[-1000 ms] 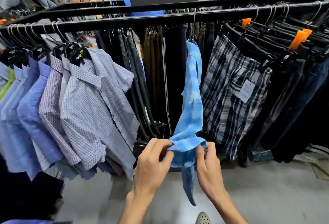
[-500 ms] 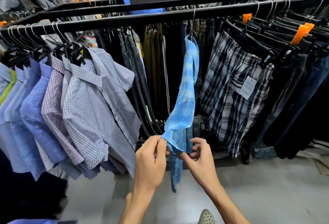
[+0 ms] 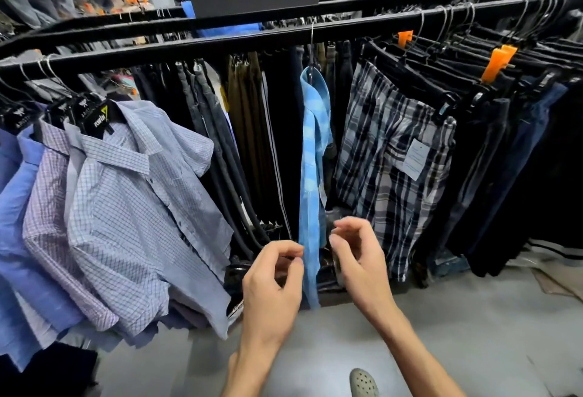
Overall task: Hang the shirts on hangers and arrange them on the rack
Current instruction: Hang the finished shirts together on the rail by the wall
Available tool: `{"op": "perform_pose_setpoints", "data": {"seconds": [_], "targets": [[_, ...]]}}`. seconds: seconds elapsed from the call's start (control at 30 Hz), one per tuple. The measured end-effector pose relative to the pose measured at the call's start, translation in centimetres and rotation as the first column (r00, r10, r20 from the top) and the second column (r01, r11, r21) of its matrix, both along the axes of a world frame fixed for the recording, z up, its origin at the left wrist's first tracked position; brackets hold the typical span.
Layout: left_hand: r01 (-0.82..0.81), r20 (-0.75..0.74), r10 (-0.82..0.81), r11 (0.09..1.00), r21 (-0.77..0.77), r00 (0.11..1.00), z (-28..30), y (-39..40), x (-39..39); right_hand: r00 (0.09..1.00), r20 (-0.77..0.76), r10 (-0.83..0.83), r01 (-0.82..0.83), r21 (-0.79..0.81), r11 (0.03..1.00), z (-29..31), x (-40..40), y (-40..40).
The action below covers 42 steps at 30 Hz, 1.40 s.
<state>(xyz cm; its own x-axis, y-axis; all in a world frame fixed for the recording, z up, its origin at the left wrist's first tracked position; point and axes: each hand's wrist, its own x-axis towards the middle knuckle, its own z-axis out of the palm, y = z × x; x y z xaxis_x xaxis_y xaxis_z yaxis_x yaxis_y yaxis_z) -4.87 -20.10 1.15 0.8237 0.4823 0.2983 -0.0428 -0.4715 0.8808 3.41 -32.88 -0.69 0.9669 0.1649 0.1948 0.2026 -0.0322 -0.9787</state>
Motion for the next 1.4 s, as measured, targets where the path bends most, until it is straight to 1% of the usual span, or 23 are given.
{"op": "perform_pose_setpoints", "data": {"seconds": [0.07, 0.2, 0.37, 0.47, 0.53, 0.6, 0.67, 0.77, 0.8, 0.9, 0.97, 1.13, 1.27, 1.4], "targets": [[0.024, 0.02, -0.023, 0.999, -0.037, 1.0, 0.7, -0.6, 1.7, 0.998, 0.054, 0.019, -0.017, -0.032, 0.999, 1.0, 2.2, -0.1], [0.035, 0.05, -0.032, 0.998, -0.055, 0.998, 2.1, -1.5, 6.0, 0.982, 0.079, 0.171, -0.163, -0.096, 0.982, 2.8, 7.7, 0.4], [-0.155, 0.141, 0.137, 0.98, 0.128, 0.981, 4.6, -1.5, 11.8, 0.946, 0.116, 0.304, -0.29, -0.122, 0.949, 5.8, 14.4, 2.0], [-0.199, 0.143, 0.173, 0.961, 0.194, 0.975, 6.0, -1.2, 15.6, 0.92, 0.175, 0.35, -0.312, -0.213, 0.926, 6.5, 18.0, 3.1], [-0.214, 0.137, 0.19, 0.957, 0.195, 0.972, 6.8, -1.5, 17.8, 0.914, 0.186, 0.36, -0.314, -0.237, 0.919, 6.8, 20.4, 3.6], [-0.238, 0.128, 0.218, 0.957, 0.167, 0.967, 7.3, -1.7, 19.3, 0.927, 0.168, 0.335, -0.304, -0.184, 0.935, 7.4, 22.4, 3.7], [-0.287, 0.119, 0.271, 0.946, 0.152, 0.955, 7.5, -1.6, 20.3, 0.929, 0.139, 0.344, -0.326, -0.137, 0.936, 8.2, 23.9, 3.7], [-0.334, 0.111, 0.319, 0.929, 0.161, 0.941, 7.7, -1.0, 21.1, 0.898, 0.148, 0.414, -0.394, -0.147, 0.907, 8.5, 25.2, 4.5], [-0.344, 0.106, 0.33, 0.924, 0.168, 0.938, 7.8, -0.8, 21.2, 0.896, 0.164, 0.413, -0.392, -0.148, 0.908, 8.5, 25.5, 5.0], [-0.382, 0.095, 0.371, 0.91, 0.164, 0.924, 8.2, 0.0, 21.3, 0.934, 0.201, 0.296, -0.289, -0.064, 0.955, 8.8, 26.2, 6.9], [-0.409, 0.112, 0.396, 0.901, 0.142, 0.911, 8.4, 0.6, 21.0, 0.942, 0.176, 0.286, -0.292, 0.006, 0.956, 9.6, 26.5, 8.0], [-0.416, 0.212, 0.383, 0.898, 0.142, 0.899, 8.1, 1.2, 20.9, 0.934, 0.213, 0.288, -0.304, 0.045, 0.952, 10.3, 26.3, 10.7], [-0.407, 0.188, 0.371, 0.888, 0.213, 0.909, 7.4, 3.0, 21.7, 0.914, 0.203, 0.35, -0.37, 0.065, 0.927, 10.5, 26.6, 12.4], [-0.439, 0.183, 0.408, 0.879, 0.187, 0.894, 7.5, 5.1, 21.2, 0.909, 0.214, 0.359, -0.376, 0.046, 0.925, 11.4, 27.2, 13.4]]}}
